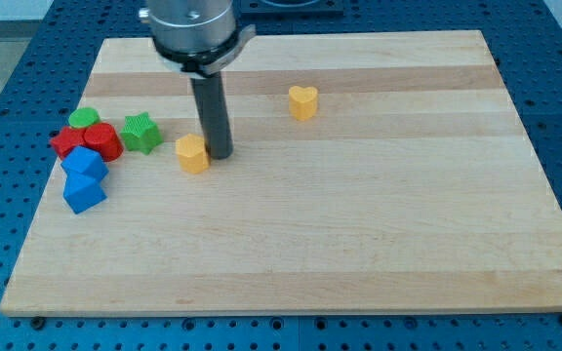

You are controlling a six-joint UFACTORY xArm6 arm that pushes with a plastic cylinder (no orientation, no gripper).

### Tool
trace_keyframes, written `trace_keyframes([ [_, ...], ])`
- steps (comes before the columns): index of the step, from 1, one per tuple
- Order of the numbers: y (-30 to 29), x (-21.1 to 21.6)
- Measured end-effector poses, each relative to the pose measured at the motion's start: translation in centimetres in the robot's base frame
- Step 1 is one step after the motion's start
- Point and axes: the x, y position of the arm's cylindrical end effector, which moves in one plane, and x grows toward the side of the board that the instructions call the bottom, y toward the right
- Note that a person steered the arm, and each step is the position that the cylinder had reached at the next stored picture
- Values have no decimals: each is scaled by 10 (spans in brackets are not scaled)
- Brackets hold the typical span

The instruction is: Move yellow heart into the blue cube

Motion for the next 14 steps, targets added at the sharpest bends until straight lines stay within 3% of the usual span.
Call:
trace_keyframes([
  [2, -86, 27],
  [5, -69, 83],
  [8, -111, 79],
  [9, -81, 85],
  [10, 46, 82],
  [11, 169, 31],
  [12, 226, -54],
  [13, 189, -83],
  [14, 150, -74],
])
